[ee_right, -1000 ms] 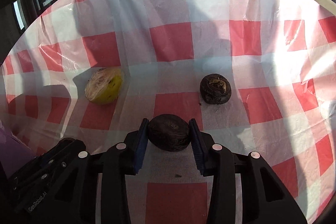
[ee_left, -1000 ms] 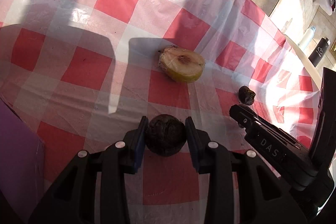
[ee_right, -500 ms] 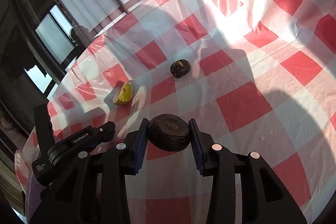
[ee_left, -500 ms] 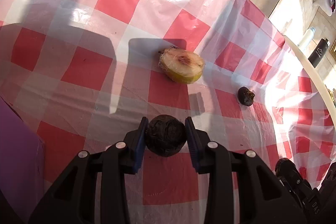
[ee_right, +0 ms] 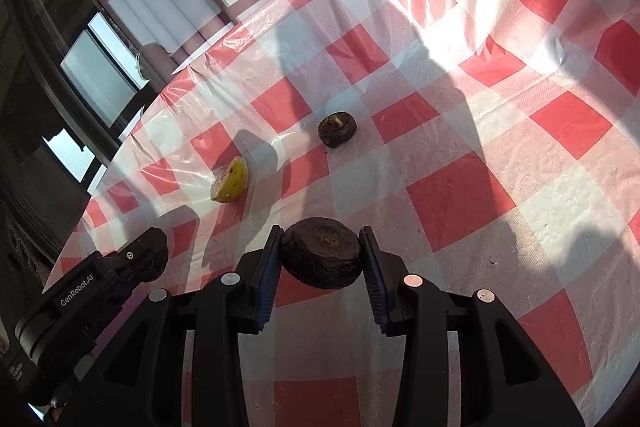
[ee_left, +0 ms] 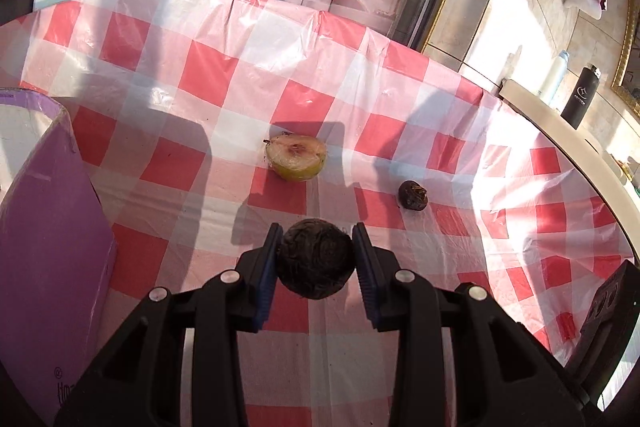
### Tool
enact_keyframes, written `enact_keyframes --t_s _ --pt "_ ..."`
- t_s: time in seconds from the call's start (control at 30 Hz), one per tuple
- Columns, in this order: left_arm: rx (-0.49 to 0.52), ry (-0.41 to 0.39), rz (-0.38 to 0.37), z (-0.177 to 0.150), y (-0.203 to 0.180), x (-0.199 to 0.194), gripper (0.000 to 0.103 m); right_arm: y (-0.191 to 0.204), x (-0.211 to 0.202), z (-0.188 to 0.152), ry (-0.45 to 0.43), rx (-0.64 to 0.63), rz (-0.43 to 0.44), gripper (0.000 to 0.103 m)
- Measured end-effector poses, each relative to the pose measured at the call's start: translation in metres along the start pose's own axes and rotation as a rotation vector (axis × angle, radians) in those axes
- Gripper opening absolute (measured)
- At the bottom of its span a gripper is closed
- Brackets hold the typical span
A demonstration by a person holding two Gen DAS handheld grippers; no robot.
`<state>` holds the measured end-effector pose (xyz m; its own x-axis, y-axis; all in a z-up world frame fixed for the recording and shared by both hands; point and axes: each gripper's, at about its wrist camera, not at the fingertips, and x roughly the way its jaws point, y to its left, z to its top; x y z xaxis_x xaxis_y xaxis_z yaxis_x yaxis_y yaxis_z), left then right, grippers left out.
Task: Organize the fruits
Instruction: 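Carry both dark brown fruits into the white box and open both grippers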
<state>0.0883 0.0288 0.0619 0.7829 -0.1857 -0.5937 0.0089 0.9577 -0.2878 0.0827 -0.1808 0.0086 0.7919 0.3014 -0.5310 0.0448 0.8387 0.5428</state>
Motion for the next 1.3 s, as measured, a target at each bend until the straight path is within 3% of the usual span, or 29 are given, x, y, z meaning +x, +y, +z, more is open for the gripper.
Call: enact_keyframes --t_s 0.3,0.5,0.67,1.03,1.3 --pt "0.085 0.021 -0.005 -0.047 -0.006 -0.097 0.036 0.011 -0.009 -0.009 0.011 -0.043 -0.008 0.039" --pt "0.079 -0.065 -0.023 -0.051 0.023 -0.168 0.036 0.036 -0.043 -0.055 0.005 -0.02 0.095 0.039" --pt "0.081 -0.133 -0.009 -0.05 0.043 -0.212 0.036 0.073 -0.064 -0.08 0.011 -0.074 0.15 0.039" --pt "-0.012 -0.205 0.138 -0.034 0.122 -0.261 0.036 0.19 -0.113 -0.101 -0.038 -0.355 0.278 0.039" --pt "-0.028 -0.131 0.264 -0.037 0.171 -0.251 0.036 0.26 -0.108 -0.129 -0.022 -0.56 0.305 0.039"
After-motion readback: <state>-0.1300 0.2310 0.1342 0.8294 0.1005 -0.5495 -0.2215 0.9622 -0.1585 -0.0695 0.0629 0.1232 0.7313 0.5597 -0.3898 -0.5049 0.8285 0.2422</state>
